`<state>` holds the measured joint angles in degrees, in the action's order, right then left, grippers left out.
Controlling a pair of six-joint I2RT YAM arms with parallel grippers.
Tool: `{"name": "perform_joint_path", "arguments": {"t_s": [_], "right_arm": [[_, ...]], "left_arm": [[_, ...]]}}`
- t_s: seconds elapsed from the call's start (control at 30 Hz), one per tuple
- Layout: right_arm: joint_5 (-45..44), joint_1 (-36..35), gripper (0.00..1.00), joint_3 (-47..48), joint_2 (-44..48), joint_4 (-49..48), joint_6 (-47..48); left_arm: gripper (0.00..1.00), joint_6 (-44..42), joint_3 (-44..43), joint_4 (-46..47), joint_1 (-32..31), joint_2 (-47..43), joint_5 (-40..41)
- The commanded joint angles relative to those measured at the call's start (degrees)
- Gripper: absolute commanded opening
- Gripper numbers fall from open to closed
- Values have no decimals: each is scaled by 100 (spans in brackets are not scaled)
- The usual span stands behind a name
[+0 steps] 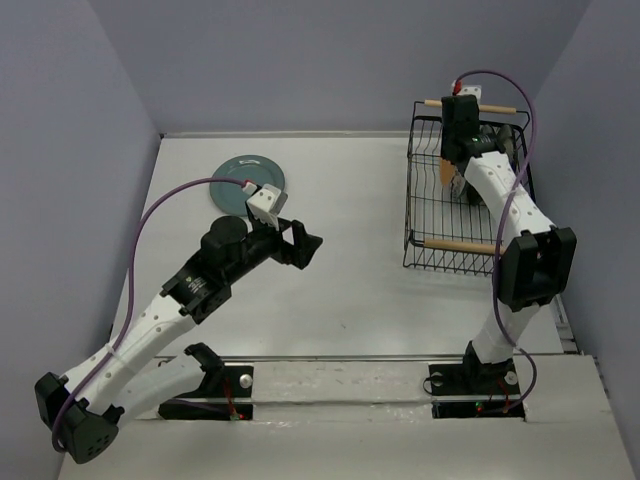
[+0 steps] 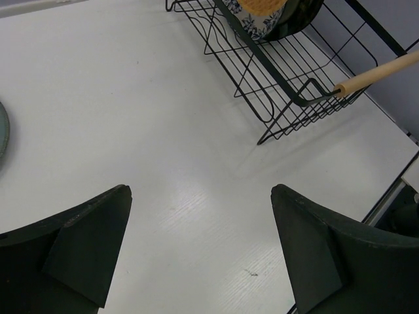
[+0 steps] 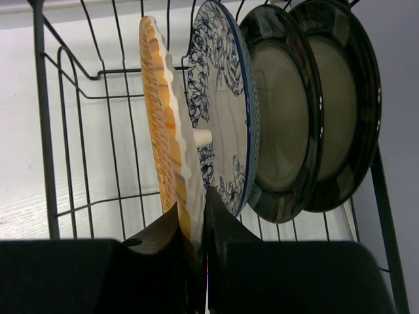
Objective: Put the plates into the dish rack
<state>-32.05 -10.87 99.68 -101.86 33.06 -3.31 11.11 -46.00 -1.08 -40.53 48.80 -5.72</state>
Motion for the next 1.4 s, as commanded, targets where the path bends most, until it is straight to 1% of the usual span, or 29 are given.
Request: {"name": "perform_joint_path", "arguments": {"t_s": [0.0,0.1,0.27,0.5,0.9,0.93,1.0,1.03,1.1,1.13,1.2,1.23,1.37], "right_arm": [[217,287,7,473,-149,-335,-99],[375,436,7,570,-439,-379,-152],[533,489,7,711,-773,-432,-47],[735,542,7,763,-1177,-441,-152],[981,648,7,737,-1564,-502,-222],[982,648,8,729,-1591,-511,-240],[964,648,17,676,-1591,-511,-293],[982,648,28,667,-1574,-511,-302],[1025,648,38,667,-1547,-511,-293],[1026,648,48,658,-1512,-511,-302],[1026,648,57,667,-1459,-502,-284],[1034,648,64,667,-1398,-502,-275],[1332,648,74,658,-1126,-511,-267]], "left_arm": [[99,-145,-217,143,-51,-19,255],[99,-162,-208,152,-51,-28,334],[99,-171,-208,161,-51,60,369],[99,-180,-208,152,-51,183,422],[99,-189,-208,152,-42,350,510],[99,-189,-217,161,-42,359,519],[99,-162,-208,161,-42,385,510],[99,-154,-208,152,-42,402,510],[99,-110,-208,161,-25,455,703],[99,-49,-208,144,-7,481,756],[99,13,-225,117,80,552,817],[99,74,-243,117,124,587,835],[99,294,-269,117,431,736,748]]}}
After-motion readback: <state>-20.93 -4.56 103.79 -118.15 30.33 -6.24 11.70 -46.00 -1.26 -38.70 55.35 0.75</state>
